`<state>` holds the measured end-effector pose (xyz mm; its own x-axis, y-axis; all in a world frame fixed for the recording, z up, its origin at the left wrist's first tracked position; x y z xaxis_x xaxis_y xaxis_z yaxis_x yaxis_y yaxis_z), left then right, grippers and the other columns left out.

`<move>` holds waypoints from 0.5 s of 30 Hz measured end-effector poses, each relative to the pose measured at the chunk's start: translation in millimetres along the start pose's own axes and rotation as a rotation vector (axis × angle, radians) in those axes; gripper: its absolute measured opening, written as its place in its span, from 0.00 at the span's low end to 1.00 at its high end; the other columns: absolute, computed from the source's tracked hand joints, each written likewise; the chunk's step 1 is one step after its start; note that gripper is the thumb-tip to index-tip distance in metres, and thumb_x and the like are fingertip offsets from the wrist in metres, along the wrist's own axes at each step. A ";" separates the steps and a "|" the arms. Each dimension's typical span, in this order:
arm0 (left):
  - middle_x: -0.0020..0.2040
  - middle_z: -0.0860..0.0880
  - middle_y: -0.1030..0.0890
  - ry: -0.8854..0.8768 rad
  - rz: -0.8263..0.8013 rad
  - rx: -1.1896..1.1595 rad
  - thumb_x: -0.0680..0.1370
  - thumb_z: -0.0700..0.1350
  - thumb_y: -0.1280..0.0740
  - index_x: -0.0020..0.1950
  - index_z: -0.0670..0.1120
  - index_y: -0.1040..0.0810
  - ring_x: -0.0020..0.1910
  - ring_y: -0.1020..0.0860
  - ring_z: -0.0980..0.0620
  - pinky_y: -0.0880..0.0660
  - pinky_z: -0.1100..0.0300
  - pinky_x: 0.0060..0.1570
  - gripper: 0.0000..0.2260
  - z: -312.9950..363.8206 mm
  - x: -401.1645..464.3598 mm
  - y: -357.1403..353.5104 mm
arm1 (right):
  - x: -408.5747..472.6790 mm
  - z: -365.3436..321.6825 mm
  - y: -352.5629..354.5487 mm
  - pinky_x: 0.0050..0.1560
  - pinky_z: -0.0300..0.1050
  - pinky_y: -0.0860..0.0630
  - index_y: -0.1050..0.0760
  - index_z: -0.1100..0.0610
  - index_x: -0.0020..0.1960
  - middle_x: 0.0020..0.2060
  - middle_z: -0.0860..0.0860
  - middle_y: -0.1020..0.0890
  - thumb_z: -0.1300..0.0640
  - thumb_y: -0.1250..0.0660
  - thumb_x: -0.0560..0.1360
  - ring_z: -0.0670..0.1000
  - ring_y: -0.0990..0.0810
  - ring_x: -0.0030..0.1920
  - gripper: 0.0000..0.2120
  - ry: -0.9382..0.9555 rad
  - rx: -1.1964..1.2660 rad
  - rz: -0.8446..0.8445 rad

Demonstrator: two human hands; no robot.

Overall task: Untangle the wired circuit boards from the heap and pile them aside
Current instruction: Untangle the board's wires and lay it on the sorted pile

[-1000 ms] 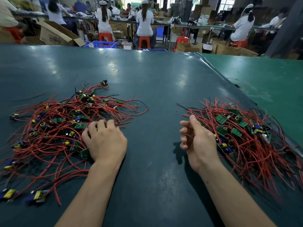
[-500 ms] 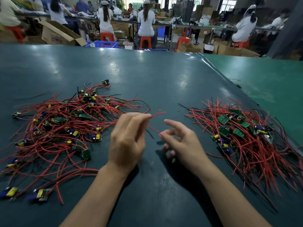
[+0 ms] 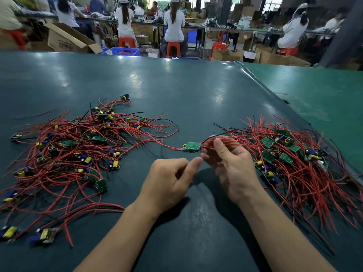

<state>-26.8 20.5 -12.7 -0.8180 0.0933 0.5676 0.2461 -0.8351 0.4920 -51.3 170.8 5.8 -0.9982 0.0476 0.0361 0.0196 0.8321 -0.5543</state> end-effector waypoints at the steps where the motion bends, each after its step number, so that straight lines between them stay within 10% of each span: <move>1: 0.24 0.51 0.22 0.123 -0.011 -0.051 0.80 0.64 0.43 0.34 0.43 0.19 0.25 0.23 0.53 0.26 0.56 0.30 0.29 -0.4 1.8 0.3 | -1.5 -0.1 0.1 0.36 0.40 0.19 0.23 0.62 0.44 0.33 0.54 0.16 0.63 0.35 0.73 0.50 0.17 0.33 0.03 -0.003 -0.020 -0.044; 7: 0.24 0.47 0.23 0.474 0.114 -0.504 0.73 0.57 0.31 0.32 0.44 0.22 0.17 0.30 0.53 0.35 0.66 0.19 0.18 -4.0 10.9 4.7 | -7.7 1.4 -1.6 0.41 0.42 0.20 0.18 0.55 0.41 0.40 0.55 0.15 0.60 0.33 0.71 0.52 0.16 0.38 0.06 -0.020 -0.213 -0.336; 15: 0.30 0.49 0.21 0.547 0.237 -0.847 0.69 0.53 0.28 0.37 0.46 0.17 0.26 0.27 0.56 0.30 0.66 0.28 0.10 -7.1 15.2 4.7 | -5.1 2.4 -0.1 0.44 0.45 0.18 0.18 0.61 0.45 0.40 0.56 0.15 0.68 0.36 0.77 0.55 0.15 0.44 0.08 0.094 -0.317 -0.155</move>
<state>-41.8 14.1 -6.5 -0.9728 -0.2052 0.1076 0.1581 -0.9274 -0.3389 -46.3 169.1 3.7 -0.9814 -0.0542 0.1839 -0.1002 0.9628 -0.2510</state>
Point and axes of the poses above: each hand's wrist, its own x-axis towards the middle knuckle, its own y-axis out of the back of the hand, z = x × y, the point moved 1 cm from there along x, towards the middle knuckle
